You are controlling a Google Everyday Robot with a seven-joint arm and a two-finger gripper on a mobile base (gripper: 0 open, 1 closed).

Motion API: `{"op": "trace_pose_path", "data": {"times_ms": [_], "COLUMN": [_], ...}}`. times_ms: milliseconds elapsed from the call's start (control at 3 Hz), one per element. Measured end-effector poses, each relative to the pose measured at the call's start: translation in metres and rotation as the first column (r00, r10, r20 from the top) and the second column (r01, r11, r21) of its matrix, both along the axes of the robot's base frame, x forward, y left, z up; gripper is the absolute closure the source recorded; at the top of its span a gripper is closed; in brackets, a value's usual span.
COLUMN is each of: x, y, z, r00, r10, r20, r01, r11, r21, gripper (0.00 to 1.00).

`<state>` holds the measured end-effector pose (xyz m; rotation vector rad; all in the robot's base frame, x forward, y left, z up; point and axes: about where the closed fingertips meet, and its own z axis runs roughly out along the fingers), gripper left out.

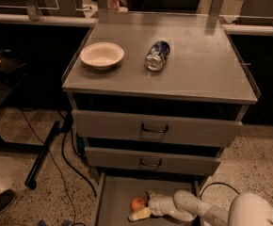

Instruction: Pick orange from bottom drawer and place on counter

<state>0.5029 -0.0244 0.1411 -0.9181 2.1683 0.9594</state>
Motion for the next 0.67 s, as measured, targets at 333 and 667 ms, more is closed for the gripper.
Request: {"op": "trace_pose_path", "data": {"times_ms": [333, 667], "x": [0.008, 0.0117], "y": [0.0019, 0.0029], "z": [-0.0072, -0.0152], "r00": [0.9999, 0.9991], "r10": [-0.017, -0.037], "r20": [0.0, -0.02], "r01": [0.017, 0.037], "r11": [1.0, 0.999], "r21": [0.009, 0.009], "gripper": [0.0, 0.0]}}
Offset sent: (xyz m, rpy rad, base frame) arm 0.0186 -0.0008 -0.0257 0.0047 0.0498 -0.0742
